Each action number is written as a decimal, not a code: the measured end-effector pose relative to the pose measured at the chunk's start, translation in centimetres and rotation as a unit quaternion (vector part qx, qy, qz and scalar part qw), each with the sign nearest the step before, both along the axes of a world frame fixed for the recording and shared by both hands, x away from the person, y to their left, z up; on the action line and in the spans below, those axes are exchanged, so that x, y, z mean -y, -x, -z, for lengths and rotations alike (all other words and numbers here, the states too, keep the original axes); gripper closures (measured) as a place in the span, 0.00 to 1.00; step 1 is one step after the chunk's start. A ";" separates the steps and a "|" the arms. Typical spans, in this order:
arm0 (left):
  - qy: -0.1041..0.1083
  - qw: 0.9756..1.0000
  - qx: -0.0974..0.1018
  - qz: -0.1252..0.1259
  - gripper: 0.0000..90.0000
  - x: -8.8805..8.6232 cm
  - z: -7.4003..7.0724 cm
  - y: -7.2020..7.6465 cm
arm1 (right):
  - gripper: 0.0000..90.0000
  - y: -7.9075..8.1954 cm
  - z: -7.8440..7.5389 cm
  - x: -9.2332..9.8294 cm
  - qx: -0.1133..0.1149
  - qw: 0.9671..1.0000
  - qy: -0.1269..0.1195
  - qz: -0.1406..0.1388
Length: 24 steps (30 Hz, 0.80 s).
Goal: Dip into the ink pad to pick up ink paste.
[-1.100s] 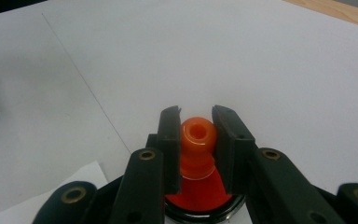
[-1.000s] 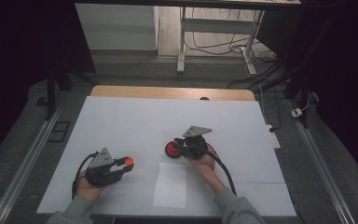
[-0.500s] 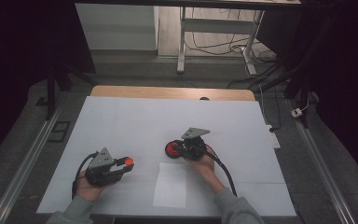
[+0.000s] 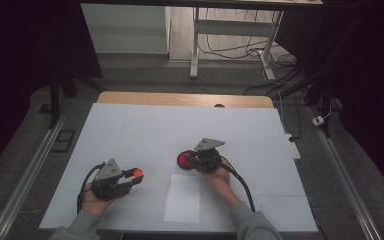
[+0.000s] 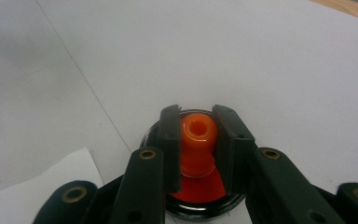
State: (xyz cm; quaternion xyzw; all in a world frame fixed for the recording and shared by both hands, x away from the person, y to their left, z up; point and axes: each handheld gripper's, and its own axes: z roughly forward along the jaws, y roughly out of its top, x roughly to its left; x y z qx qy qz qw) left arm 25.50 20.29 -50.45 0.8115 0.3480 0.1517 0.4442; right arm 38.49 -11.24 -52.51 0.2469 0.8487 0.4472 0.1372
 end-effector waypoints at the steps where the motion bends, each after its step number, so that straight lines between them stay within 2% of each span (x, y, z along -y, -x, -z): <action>1: 0.000 1.000 0.000 0.000 0.72 0.0 0.0 0.0 | 0.81 0.0 0.0 0.0 -0.001 1.000 -0.002 -0.001; 15: 0.003 1.000 0.002 -0.002 0.72 -0.2 -0.1 0.0 | 0.81 0.1 0.3 0.2 0.011 1.000 -0.009 -0.003; 21: 0.005 1.000 0.003 -0.003 0.72 -0.2 -0.2 0.0 | 0.81 0.0 0.2 0.2 0.007 1.000 -0.011 -0.006; 22: 0.006 1.000 0.005 -0.004 0.72 -0.3 -0.2 0.0 | 0.81 -0.1 0.2 0.3 -0.001 1.000 -0.016 -0.003; 24: 0.008 1.000 0.005 -0.006 0.72 -0.4 -0.3 0.0 | 0.81 -0.3 -0.1 0.7 -0.011 0.999 -0.044 -0.003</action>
